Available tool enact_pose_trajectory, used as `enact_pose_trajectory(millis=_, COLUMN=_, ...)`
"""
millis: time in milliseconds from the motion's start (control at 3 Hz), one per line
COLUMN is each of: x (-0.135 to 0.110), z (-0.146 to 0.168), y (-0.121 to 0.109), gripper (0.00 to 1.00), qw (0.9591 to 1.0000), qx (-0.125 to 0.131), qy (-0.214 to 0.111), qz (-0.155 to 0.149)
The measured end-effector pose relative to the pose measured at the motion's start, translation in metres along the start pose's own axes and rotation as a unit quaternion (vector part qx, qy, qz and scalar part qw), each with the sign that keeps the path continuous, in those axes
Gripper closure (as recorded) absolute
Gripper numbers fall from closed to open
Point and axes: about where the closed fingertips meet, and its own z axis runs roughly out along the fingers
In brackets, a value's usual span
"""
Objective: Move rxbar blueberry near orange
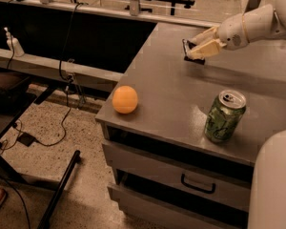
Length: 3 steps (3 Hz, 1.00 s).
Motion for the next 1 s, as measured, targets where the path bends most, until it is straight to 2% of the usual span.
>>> enact_pose_trajectory(millis=667, x=-0.004, z=0.023, y=0.053, gripper=1.0, qw=0.9985, qx=-0.052, qy=-0.003, qz=-0.014)
enact_pose_trajectory(millis=1000, x=0.01, z=0.043, y=0.106, gripper=1.0, qw=0.9949, qx=-0.096, qy=0.016, qz=-0.027)
